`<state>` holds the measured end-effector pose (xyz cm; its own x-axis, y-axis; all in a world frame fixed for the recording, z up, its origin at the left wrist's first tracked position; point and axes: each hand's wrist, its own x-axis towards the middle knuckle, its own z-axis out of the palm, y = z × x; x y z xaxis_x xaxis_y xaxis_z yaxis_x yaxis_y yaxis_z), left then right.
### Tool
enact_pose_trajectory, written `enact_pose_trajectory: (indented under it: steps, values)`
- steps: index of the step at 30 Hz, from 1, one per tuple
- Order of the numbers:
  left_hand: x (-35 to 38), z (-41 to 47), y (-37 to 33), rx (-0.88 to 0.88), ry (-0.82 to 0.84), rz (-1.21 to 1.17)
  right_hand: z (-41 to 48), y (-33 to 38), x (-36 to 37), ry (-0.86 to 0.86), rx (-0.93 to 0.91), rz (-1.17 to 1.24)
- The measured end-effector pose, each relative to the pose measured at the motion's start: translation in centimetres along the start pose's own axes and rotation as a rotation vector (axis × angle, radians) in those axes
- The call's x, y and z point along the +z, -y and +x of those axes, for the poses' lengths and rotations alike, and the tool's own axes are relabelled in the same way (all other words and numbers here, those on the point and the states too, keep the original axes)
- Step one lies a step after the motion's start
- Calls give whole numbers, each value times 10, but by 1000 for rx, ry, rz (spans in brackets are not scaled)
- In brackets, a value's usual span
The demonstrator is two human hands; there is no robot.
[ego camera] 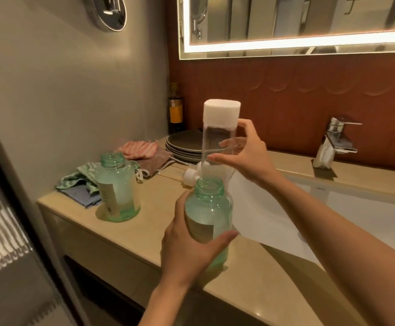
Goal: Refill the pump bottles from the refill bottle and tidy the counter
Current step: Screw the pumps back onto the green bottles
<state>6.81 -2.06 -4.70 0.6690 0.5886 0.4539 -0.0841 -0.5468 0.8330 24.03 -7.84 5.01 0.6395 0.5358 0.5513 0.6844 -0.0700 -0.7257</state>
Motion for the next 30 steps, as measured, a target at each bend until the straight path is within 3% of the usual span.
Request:
enact_pose_trajectory:
  steps: [12, 19, 25, 30]
  values:
    - [1, 3, 5, -2, -44, 71, 33, -2, 78, 238, -53, 3]
    - [1, 2, 6, 14, -56, 74, 34, -5, 77, 328, -9, -47]
    - [0, 1, 5, -2, -35, 90, 33, -15, 53, 439, 98, -168]
    - [0, 1, 6, -12, -28, 129, 27, -42, 39, 483, 94, -479]
